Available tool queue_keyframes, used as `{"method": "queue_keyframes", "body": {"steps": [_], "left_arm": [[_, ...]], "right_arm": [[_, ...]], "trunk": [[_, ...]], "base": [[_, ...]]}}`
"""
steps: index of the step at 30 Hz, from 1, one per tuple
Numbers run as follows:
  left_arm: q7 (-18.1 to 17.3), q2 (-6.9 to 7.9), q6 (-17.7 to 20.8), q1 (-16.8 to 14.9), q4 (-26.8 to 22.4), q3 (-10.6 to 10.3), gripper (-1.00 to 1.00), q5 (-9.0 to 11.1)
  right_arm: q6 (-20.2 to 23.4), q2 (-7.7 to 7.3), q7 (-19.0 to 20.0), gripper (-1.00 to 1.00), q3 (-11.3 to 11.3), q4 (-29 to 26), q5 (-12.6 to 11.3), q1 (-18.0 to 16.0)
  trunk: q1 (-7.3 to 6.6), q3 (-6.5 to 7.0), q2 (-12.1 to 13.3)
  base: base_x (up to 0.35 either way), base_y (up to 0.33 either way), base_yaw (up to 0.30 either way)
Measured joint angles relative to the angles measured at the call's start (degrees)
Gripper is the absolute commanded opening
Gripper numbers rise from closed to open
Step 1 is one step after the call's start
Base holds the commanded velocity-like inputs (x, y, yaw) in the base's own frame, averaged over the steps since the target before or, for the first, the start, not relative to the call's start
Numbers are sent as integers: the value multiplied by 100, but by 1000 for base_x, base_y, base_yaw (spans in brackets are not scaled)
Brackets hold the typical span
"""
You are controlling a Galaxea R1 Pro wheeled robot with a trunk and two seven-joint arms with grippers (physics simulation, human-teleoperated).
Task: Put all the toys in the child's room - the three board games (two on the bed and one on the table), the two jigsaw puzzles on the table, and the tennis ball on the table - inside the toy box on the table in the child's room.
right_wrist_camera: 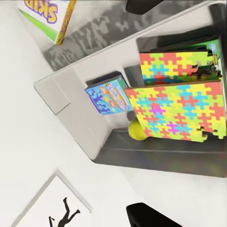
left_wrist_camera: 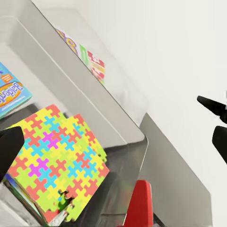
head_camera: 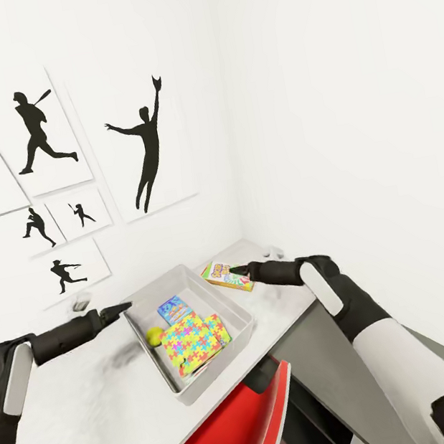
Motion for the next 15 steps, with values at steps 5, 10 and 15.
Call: {"method": "queue_keyframes", "body": {"steps": [5, 10, 15], "left_arm": [[695, -136, 9, -260, 98, -270, 100, 7], [1405, -295, 12, -533, 189, -581, 100, 14], [2097, -443, 51, -877, 431, -810, 100, 27]], "right_arm": [[13, 186, -471, 100, 133, 520, -3, -384], [19, 364, -847, 100, 234, 999, 40, -731], [71, 470, -1159, 100, 331, 1211, 147, -949]], "trunk": [[0, 0, -1], [0, 0, -1], [0, 0, -1]], "base": [[0, 0, 0], [0, 0, 0], [0, 0, 0]]}}
